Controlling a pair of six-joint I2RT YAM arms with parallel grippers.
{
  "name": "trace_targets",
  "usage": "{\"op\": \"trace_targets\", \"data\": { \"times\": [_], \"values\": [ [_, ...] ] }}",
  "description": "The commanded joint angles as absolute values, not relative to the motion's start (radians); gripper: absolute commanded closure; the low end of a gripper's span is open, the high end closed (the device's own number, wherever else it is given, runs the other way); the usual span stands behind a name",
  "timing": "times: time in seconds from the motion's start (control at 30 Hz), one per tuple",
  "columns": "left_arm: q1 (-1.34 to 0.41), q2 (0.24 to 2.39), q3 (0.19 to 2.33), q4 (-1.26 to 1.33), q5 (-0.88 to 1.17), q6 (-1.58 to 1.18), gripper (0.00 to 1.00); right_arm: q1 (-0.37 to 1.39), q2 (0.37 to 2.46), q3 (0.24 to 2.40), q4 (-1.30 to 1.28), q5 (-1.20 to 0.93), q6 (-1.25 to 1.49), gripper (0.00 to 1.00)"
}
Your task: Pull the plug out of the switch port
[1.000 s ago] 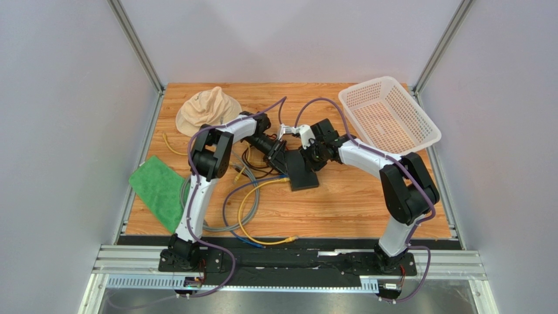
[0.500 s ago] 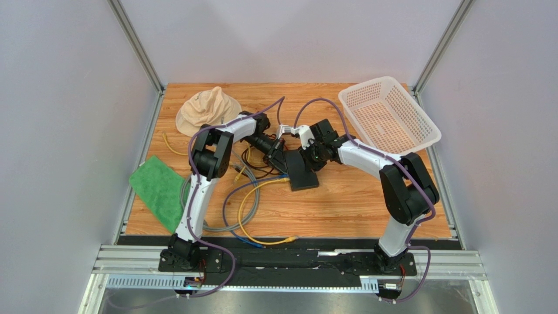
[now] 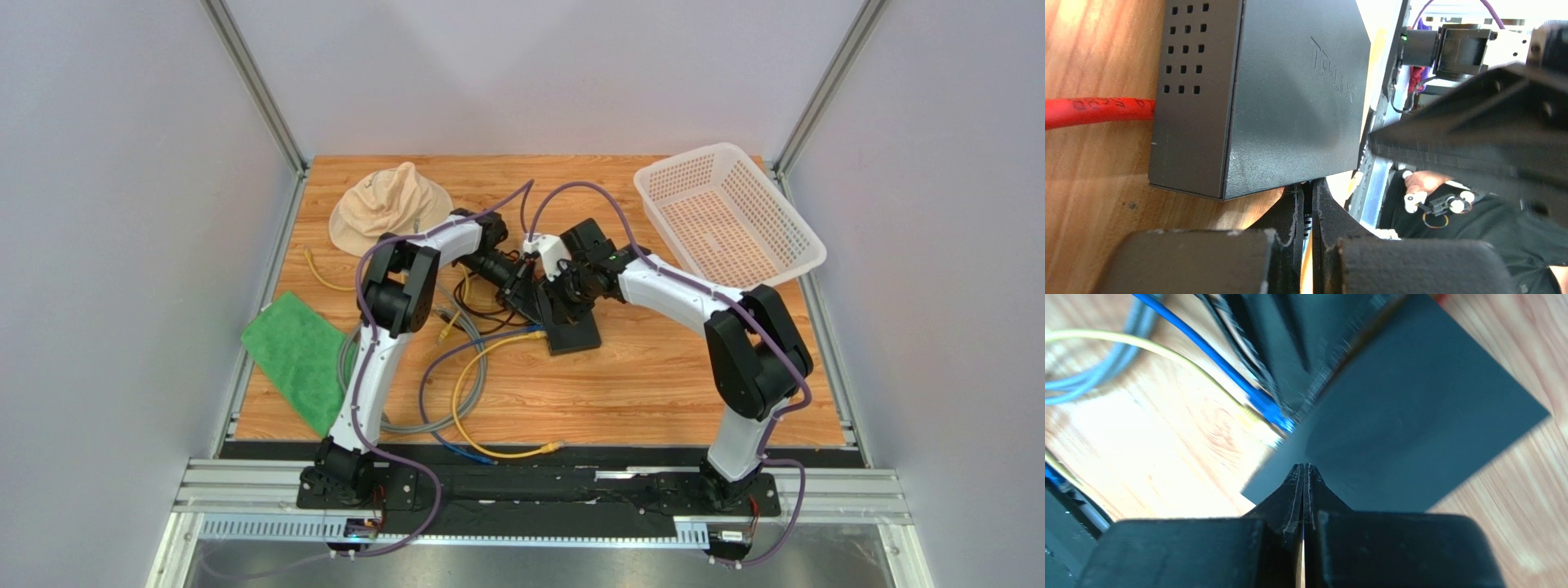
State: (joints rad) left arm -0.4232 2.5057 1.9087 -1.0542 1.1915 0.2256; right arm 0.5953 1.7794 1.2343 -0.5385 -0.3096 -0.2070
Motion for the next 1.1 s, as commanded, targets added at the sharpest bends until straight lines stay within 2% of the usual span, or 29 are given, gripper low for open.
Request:
{"op": "trace_targets", "data": {
  "times": [0.0, 0.23, 0.6, 0.8, 0.97, 1.07],
  "values": [
    [-0.425, 2.523, 1.947, -1.020, 1.216, 0.225, 1.00, 0.607, 1.825, 1.292, -0.552, -0.364, -0.216, 1.00],
    [-0.425, 2.525, 1.950, -1.022, 1.221, 0.225, 1.00, 0.627, 1.891, 1.264, -0.558, -0.255, -0.230, 1.00],
    [-0.377, 2.488, 1.898, -1.012, 1.174, 0.209, 1.00, 0.624, 1.908, 1.247, -0.564, -0.241, -0.206, 1.00],
    [-0.377, 2.560, 2.059, -1.054, 1.145, 0.184, 1.00, 0.624, 1.919, 1.253, -0.569, -0.239, -0.207, 1.00],
    [-0.383, 2.507, 1.918, -1.043, 1.175, 0.202, 1.00, 0.624, 1.913, 1.246, -0.568, -0.230, -0.212, 1.00],
    [-0.380, 2.532, 1.962, -1.154, 1.174, 0.283, 1.00, 0.624, 1.916, 1.244, -0.568, -0.230, -0.212, 1.00]
  ]
}}
